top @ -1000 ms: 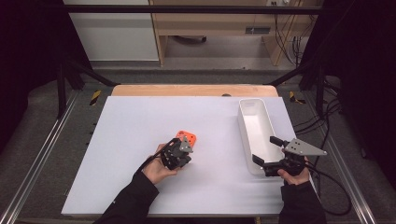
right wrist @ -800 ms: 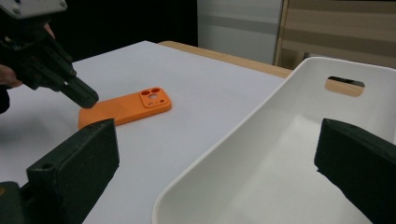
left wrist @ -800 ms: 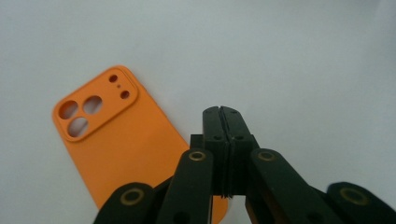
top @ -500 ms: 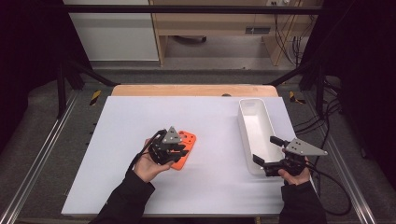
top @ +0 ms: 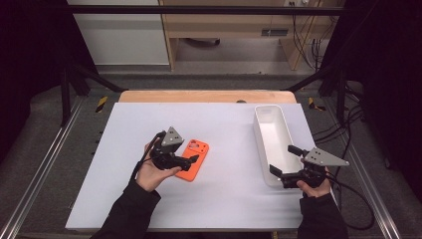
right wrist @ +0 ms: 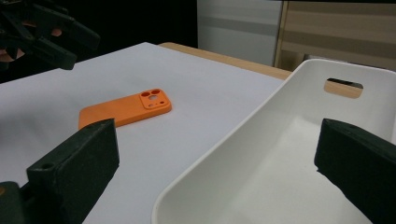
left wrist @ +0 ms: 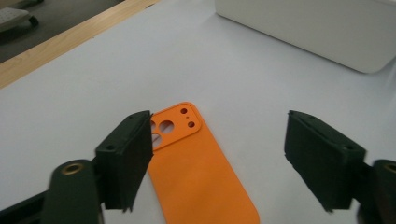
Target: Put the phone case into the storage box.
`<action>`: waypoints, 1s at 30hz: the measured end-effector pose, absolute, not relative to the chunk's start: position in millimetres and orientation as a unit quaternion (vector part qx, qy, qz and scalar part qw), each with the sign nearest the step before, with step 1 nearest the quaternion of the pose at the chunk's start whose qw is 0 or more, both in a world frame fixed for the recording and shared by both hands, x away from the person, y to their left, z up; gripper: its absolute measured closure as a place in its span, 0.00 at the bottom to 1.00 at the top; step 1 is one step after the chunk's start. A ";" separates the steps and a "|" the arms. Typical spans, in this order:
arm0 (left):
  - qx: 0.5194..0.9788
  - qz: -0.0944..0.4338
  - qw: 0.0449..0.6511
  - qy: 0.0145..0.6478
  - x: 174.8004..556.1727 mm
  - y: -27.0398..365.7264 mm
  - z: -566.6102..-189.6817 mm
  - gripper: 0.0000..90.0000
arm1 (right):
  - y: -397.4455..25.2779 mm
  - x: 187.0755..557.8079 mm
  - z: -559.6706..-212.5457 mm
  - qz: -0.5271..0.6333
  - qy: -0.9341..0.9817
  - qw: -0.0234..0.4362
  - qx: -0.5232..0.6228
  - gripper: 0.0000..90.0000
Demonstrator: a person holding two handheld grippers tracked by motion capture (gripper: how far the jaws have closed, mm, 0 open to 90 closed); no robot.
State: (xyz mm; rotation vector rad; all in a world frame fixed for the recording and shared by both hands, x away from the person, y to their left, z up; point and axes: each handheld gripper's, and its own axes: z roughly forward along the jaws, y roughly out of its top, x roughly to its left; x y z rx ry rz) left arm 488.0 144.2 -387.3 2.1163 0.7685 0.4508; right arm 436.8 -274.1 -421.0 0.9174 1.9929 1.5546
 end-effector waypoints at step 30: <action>0.826 0.173 0.382 0.377 519.3 136.2 -409.1 0.01 | -275.9 436.4 -419.9 0.567 0.720 0.225 0.331 0.00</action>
